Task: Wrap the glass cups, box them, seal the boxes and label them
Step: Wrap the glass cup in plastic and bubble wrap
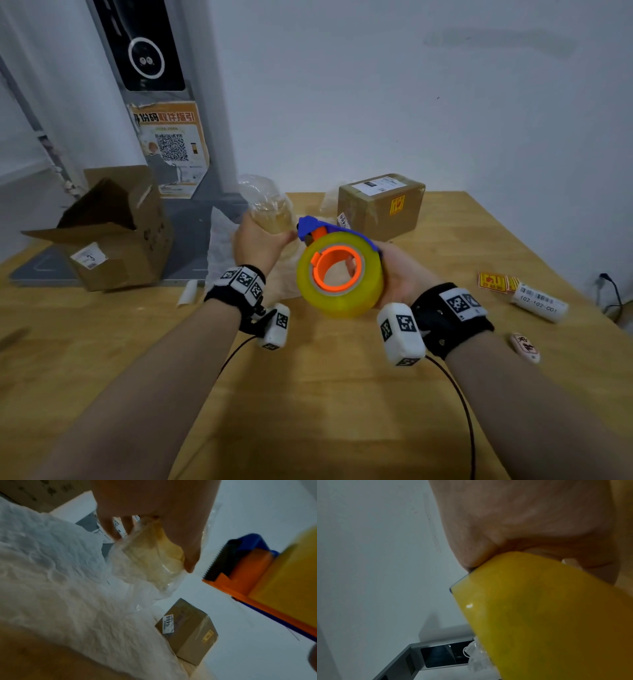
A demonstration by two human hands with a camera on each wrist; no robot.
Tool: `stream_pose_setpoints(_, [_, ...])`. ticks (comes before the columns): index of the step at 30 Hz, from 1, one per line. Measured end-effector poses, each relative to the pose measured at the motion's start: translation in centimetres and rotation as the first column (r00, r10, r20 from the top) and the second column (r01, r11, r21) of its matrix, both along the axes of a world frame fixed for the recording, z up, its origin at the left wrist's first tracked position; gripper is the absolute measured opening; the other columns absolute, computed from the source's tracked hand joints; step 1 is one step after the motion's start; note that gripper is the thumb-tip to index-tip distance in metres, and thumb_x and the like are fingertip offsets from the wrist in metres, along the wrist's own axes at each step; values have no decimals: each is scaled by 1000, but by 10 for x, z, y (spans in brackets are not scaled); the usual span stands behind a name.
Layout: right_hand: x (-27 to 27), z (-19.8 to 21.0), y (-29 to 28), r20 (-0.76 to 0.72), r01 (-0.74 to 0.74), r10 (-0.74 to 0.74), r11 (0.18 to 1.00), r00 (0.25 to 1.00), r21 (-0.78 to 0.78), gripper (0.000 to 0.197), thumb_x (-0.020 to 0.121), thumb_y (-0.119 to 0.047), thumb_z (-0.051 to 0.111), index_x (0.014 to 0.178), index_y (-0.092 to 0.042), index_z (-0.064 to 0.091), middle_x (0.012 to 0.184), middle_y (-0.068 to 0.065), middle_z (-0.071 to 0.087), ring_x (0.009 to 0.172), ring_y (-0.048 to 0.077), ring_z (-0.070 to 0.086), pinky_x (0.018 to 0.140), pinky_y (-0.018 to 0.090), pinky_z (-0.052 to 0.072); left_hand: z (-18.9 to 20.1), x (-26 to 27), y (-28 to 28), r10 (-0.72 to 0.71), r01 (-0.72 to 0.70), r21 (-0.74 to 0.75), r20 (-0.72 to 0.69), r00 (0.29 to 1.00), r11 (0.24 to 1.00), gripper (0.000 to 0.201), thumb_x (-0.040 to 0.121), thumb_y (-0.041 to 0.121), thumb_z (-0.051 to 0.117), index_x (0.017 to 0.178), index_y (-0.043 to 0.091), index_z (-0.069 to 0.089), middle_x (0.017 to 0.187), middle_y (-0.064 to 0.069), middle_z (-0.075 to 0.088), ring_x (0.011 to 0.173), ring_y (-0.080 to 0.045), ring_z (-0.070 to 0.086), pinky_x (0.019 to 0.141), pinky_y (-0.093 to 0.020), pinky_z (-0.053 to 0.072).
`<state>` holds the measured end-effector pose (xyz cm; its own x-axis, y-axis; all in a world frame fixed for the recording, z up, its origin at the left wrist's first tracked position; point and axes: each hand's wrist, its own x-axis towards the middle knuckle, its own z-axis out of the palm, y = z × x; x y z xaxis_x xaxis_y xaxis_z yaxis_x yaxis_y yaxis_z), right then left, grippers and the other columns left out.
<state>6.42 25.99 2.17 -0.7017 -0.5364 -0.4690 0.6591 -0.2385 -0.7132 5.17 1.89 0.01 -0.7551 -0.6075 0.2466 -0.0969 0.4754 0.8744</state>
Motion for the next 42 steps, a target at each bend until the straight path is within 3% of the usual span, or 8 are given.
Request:
stream_pose_setpoints(7, [-6,-2,8,-24,7,-5,997,1000,81,33,98,-43,64,85,-13,71,69,2,68,58,16,64,57,31,57,-12,-9,15,-67,33,384,76,995,923,83,54,48,92,122,12,61,102,4,67,96,-18,63,78,-34,55])
stream_pose_setpoints(12, [-13,27,15,-186,-35,75,977,980,208,45,102,-46,57,80,-12,77,70,6,71,57,19,69,56,31,59,-2,4,26,-324,115,861,61,944,495,29,83,32,83,102,18,65,120,-9,59,95,-20,56,73,-31,52])
stream_pose_setpoints(16, [-23,38,17,-273,-70,180,927,945,369,41,101,-49,57,102,-11,73,86,8,76,70,21,73,71,36,61,-6,7,23,-252,61,978,-9,968,198,57,86,9,75,133,14,42,135,-16,37,119,-37,55,84,-44,57])
stream_pose_setpoints(20, [-28,26,10,-271,-126,278,875,922,468,48,101,-51,57,128,-13,69,120,15,74,102,30,70,102,49,54,-18,12,25,-328,1,1000,-4,945,-9,51,91,19,75,128,4,44,117,-25,58,96,-43,65,84,-49,59])
stream_pose_setpoints(27, [-32,-5,2,-327,-77,348,779,879,623,51,94,-57,63,130,-21,66,115,11,77,111,35,72,105,59,51,-7,38,-3,-550,102,888,184,814,448,28,101,31,55,92,6,64,88,-8,62,75,-24,59,64,-32,48])
stream_pose_setpoints(31, [-31,-7,3,-326,-72,337,785,883,616,51,93,-58,65,129,-22,67,115,11,77,111,36,71,106,60,49,1,32,-22,-286,219,346,155,946,912,9,97,13,61,103,19,64,97,2,61,83,-16,55,64,-28,42])
stream_pose_setpoints(37, [-25,-5,6,-335,-62,341,776,878,628,52,94,-59,63,128,-20,67,114,11,77,110,34,72,105,56,51,-22,-4,-17,-427,607,-240,521,739,757,87,75,25,82,151,34,42,158,0,41,144,-26,38,114,-44,40])
stream_pose_setpoints(42, [-26,-6,15,-359,-42,348,765,866,642,54,91,-62,64,128,-23,68,114,9,78,112,34,71,108,57,49,-28,-18,-4,-298,546,-314,581,757,776,89,76,27,86,145,37,30,114,-8,65,94,-25,64,65,-32,46])
